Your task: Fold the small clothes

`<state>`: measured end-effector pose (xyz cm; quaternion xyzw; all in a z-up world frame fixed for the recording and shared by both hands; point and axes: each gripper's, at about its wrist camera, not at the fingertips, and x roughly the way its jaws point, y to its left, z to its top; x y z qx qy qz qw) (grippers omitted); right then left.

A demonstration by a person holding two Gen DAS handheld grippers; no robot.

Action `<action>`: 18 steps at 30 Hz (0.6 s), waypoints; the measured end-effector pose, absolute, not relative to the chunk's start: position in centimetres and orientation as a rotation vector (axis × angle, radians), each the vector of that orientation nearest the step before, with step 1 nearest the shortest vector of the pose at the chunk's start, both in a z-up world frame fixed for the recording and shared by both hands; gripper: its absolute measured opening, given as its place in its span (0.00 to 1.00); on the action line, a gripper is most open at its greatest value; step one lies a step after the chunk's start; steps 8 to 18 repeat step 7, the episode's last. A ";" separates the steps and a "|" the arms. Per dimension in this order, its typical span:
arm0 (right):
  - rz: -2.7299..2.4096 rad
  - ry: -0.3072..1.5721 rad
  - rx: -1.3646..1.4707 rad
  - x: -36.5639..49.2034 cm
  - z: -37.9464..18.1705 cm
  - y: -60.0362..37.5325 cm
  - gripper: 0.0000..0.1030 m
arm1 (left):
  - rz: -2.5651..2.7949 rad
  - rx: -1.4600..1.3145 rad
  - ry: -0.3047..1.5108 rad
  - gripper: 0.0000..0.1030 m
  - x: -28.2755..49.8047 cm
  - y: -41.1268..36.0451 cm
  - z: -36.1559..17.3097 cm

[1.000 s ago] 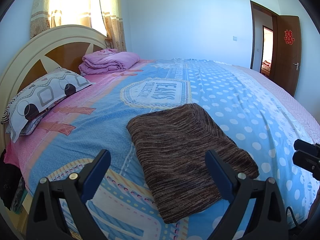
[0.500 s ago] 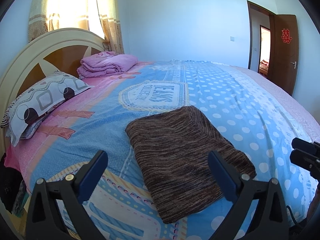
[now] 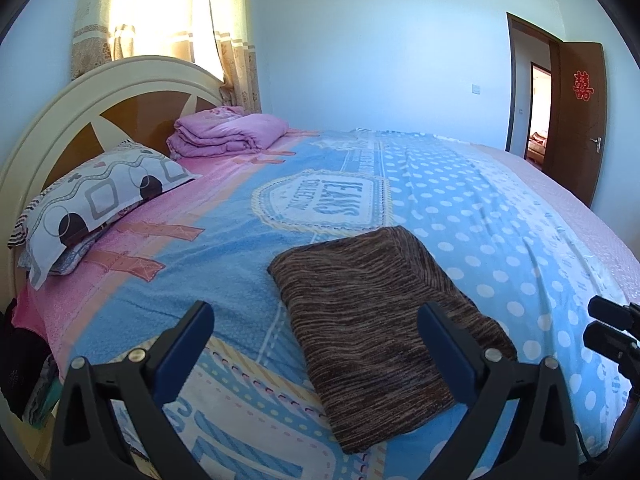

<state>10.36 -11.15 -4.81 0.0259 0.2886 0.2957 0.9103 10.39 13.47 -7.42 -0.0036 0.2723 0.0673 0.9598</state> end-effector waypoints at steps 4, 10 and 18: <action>0.609 0.598 0.053 10.4 -4.9 -11.1 0.55 | 0.152 -0.004 0.543 1.00 10.3 13.7 -7.4; 0.609 0.602 0.053 10.4 -4.9 -11.1 0.55 | 0.158 0.003 0.537 1.00 10.4 13.7 -7.5; 0.609 0.602 0.053 10.4 -4.9 -11.1 0.55 | 0.158 0.003 0.537 1.00 10.4 13.7 -7.5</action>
